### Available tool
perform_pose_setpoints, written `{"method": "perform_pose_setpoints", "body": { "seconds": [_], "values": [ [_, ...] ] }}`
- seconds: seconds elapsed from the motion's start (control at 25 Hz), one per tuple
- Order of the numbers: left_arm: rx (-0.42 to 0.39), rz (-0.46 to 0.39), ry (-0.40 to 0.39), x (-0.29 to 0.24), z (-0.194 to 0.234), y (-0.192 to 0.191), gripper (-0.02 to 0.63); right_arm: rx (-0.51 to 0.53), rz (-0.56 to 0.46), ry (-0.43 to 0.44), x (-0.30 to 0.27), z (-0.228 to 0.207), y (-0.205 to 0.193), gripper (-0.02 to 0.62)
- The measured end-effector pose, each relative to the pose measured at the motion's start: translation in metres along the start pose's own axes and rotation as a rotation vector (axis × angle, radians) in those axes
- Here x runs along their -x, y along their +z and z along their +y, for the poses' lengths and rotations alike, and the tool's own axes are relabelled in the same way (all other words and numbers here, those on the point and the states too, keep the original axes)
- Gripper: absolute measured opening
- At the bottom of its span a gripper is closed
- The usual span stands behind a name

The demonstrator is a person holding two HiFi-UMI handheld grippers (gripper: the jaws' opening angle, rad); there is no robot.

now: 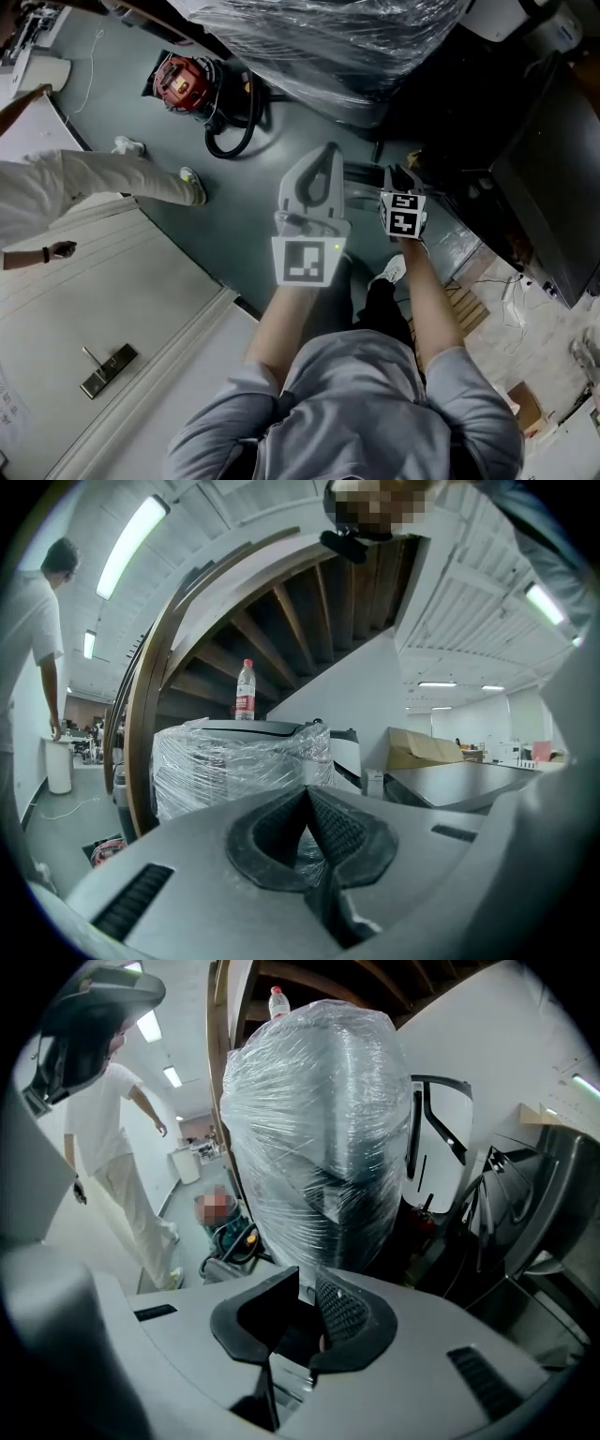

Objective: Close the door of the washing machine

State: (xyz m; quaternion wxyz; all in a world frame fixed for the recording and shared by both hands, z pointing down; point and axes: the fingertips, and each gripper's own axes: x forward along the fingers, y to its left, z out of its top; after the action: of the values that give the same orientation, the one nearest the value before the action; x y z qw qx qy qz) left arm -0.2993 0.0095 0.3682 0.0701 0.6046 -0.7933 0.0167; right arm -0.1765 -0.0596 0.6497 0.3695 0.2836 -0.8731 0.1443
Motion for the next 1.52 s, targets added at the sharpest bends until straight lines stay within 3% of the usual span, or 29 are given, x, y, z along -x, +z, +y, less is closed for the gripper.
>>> {"method": "perform_pose_setpoints", "body": {
  "seconds": [0.16,0.84,1.52],
  "values": [
    [0.001,0.005,0.004,0.003,0.004,-0.003,-0.002,-0.02,-0.001,-0.018,-0.004,-0.002,0.0,0.023],
    [0.001,-0.003,-0.032,0.012,-0.012,-0.006,-0.002,-0.045,0.024,-0.022,0.005,0.0,-0.013,0.011],
    [0.0,-0.021,-0.068,0.034,-0.04,-0.007,-0.002,-0.031,0.06,-0.038,0.045,0.003,-0.065,0.011]
  ]
}}
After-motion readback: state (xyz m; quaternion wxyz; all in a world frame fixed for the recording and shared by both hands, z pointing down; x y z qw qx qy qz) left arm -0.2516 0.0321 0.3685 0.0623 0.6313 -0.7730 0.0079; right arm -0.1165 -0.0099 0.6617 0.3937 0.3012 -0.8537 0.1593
